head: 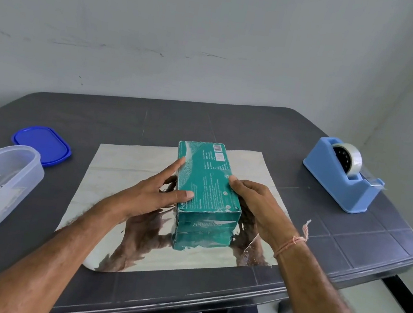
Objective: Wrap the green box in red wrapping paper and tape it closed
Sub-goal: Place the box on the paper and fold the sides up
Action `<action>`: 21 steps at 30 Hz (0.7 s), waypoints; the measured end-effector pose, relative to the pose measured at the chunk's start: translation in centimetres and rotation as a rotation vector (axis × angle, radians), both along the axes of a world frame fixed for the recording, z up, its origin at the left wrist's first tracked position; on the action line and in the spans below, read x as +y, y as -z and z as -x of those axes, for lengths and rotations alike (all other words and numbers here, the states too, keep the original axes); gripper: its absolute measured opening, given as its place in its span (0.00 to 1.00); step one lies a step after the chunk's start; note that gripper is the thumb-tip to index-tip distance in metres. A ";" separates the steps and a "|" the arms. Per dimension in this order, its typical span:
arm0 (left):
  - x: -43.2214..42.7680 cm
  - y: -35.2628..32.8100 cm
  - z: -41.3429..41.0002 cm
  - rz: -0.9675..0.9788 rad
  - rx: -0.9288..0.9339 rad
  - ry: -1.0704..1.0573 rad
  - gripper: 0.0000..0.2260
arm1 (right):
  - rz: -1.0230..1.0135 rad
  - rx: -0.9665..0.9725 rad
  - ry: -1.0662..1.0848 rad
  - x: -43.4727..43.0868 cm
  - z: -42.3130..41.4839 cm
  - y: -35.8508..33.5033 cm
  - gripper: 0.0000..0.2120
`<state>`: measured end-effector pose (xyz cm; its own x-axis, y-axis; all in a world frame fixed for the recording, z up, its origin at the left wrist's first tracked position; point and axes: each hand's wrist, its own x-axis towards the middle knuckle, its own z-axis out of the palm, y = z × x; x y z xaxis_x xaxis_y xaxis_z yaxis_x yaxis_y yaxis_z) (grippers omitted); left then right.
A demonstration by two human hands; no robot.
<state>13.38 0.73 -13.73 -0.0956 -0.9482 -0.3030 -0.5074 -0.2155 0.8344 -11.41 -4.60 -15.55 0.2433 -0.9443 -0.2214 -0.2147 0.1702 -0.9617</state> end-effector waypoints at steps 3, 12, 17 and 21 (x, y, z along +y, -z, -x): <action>0.0 0.1 -0.2 0.000 0.017 0.007 0.43 | 0.001 0.007 0.010 0.1 0.0 0.0 0.22; 0.3 0.7 0.2 0.045 -0.003 -0.023 0.44 | -0.021 0.008 0.023 0.3 -0.2 -0.2 0.22; 0.3 0.8 0.2 0.049 -0.004 -0.018 0.44 | -0.026 0.019 0.041 0.6 -0.4 -0.1 0.23; 0.2 0.6 0.3 0.041 -0.014 -0.023 0.44 | -0.047 -0.003 0.034 0.6 -0.2 -0.4 0.24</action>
<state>13.10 0.97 -14.37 -0.0700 -0.9618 -0.2648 -0.5142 -0.1927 0.8358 -11.26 -4.04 -15.17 0.2124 -0.9407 -0.2645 -0.2048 0.2218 -0.9533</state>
